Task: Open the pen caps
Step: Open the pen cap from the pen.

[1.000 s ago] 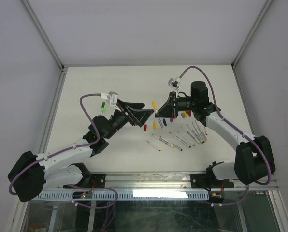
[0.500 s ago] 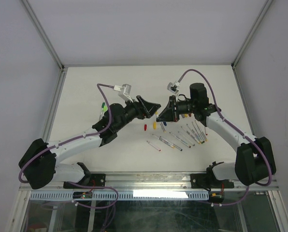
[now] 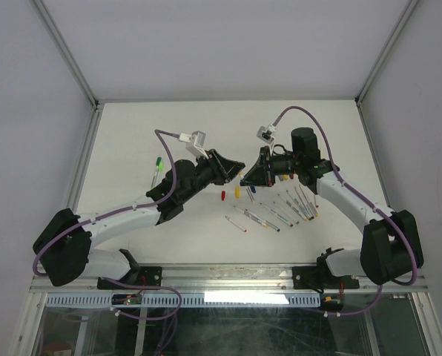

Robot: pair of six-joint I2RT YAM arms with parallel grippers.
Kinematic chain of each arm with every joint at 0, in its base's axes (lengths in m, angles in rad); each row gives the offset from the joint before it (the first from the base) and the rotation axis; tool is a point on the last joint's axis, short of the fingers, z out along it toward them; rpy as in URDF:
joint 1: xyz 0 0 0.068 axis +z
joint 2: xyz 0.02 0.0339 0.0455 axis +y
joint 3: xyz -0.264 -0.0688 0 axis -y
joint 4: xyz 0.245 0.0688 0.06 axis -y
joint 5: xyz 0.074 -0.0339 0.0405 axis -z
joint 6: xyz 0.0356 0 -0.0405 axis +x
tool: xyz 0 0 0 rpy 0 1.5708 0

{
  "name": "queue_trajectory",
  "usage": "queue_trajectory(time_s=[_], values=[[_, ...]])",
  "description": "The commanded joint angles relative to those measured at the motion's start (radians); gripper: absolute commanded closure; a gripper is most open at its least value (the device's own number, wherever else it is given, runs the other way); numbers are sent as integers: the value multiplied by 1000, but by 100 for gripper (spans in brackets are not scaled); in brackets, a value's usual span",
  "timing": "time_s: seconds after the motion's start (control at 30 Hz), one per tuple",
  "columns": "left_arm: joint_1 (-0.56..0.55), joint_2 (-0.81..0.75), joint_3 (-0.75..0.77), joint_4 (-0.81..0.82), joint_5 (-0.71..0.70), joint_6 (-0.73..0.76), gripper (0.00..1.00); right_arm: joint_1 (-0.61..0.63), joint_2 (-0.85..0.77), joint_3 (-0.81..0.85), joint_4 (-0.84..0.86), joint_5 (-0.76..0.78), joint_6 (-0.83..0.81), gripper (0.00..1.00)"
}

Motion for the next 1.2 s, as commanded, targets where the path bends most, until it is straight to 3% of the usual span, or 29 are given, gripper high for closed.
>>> queue_trajectory(time_s=[0.0,0.07,0.17,0.3,0.53,0.6,0.7,0.77,0.9,1.07,1.17], values=[[-9,5,44,16,2,9,78,-5,-12,51,29,3,-2,100],[-9,8,46,13,5,15,88,-6,-10,51,29,3,-2,100],[-9,9,49,11,4,24,100,-5,-6,49,27,-3,-2,83],[-6,-15,40,30,-26,34,100,-6,6,42,37,-26,14,62],[22,-55,19,97,-50,40,100,10,34,44,32,-27,24,54],[31,-57,16,112,-43,36,100,20,38,47,30,-26,23,59],[50,-61,6,127,-34,29,100,32,47,57,21,-25,22,87],[78,-74,-4,131,-30,32,100,41,54,73,-5,-25,10,100],[217,-138,-31,147,-63,29,100,63,79,108,-78,-23,-20,100],[415,-199,-13,135,-207,8,100,111,110,116,-101,-12,-31,100],[499,-212,8,135,-192,-18,100,139,133,125,-132,5,-53,100]])
